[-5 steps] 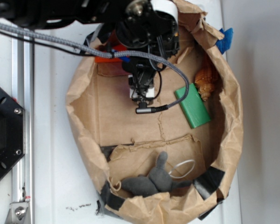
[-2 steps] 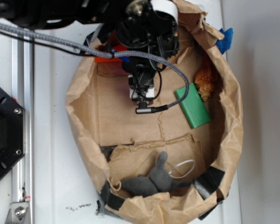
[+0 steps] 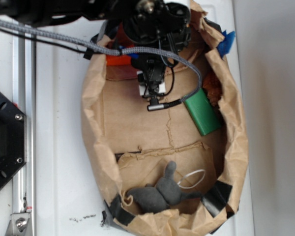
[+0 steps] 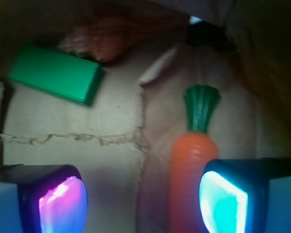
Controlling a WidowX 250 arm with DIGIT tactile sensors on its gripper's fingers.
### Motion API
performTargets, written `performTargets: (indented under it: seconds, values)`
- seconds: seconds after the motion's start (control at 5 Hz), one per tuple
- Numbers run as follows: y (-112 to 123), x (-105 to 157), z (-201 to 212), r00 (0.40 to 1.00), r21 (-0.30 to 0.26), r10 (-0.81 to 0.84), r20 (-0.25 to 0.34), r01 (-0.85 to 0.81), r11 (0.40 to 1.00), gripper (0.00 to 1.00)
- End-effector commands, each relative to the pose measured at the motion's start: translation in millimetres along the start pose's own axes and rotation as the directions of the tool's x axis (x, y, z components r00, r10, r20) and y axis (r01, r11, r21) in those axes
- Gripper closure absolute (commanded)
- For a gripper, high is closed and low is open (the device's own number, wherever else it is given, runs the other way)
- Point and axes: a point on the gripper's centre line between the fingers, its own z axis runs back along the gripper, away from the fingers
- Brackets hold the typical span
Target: Grab the carrot.
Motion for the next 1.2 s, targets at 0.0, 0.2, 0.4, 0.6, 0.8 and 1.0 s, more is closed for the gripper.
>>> performTargets:
  seconds: [0.0, 0.2, 0.4, 0.6, 0.8, 1.0]
  values:
    - [10, 20, 12, 0.999, 0.074, 0.014, 0.038, -0.017, 0.997, 0.0]
    - [10, 23, 4, 1.0, 0.091, 0.01, 0.028, -0.013, 0.996, 0.0]
    - [9, 25, -2, 0.999, 0.152, -0.005, 0.033, -0.001, 0.988, 0.0]
    - [12, 26, -8, 0.999, 0.145, -0.021, 0.048, 0.013, 0.989, 0.0]
    - [9, 24, -27, 0.999, 0.055, -0.023, 0.043, 0.02, 0.998, 0.0]
    - [0, 20, -48, 0.999, 0.003, -0.04, 0.015, 0.04, 0.999, 0.0]
